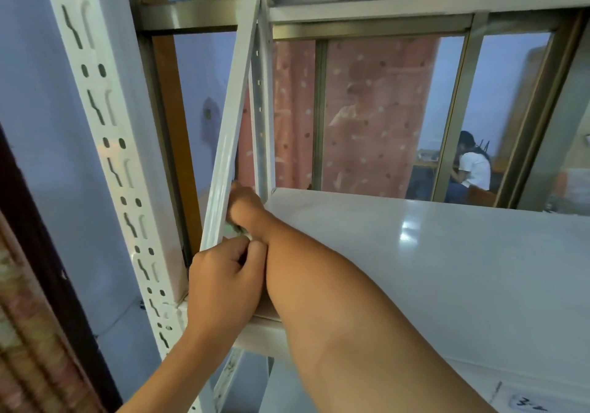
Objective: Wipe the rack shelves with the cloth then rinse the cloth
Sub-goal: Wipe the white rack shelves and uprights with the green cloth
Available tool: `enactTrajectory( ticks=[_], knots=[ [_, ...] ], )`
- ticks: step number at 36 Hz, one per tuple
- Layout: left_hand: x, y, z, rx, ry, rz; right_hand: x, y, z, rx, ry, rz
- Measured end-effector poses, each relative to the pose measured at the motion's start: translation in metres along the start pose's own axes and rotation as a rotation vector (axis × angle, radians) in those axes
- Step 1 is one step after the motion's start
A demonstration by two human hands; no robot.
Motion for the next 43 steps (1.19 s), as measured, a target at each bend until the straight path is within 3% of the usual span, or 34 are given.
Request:
enactTrajectory(
  ticks=[3,5,12,16,23,33,38,43],
  knots=[
    [-0.002,-0.004,0.006,0.040,-0.045,-0.034,0.000,0.022,-0.001,0.064,-0.081,0.017],
    [-0.004,-0.006,0.009,0.051,-0.080,-0.047,0.000,0.039,-0.005,0.070,-0.043,0.105],
    [-0.006,-0.008,0.012,0.054,-0.142,-0.071,-0.006,0.041,-0.002,0.041,0.002,0.140],
    [-0.009,-0.008,0.013,0.088,-0.188,-0.088,-0.014,0.013,-0.001,-0.106,0.043,-0.056],
    [-0.008,-0.010,0.022,0.025,-0.201,-0.126,-0.019,0.044,0.001,-0.078,0.053,0.084],
    [-0.029,-0.058,0.078,-0.062,-0.385,-0.437,-0.084,0.123,0.067,0.148,-0.186,0.273],
    [-0.062,-0.094,0.130,-0.059,-0.574,-0.518,-0.144,0.176,0.121,0.127,-0.298,0.373],
    [-0.108,-0.137,0.192,-0.169,-0.639,-0.562,-0.216,0.240,0.172,0.066,-0.355,0.430]
  ],
)
Point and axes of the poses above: each hand's wrist, its own x-axis towards the middle knuckle, its own y-axis out of the back of the hand, z = x × y, the point moved 8 cm from there along x, towards the middle knuckle, and after that the axes turned 2 degrees about -x, right-handed, at the moved point
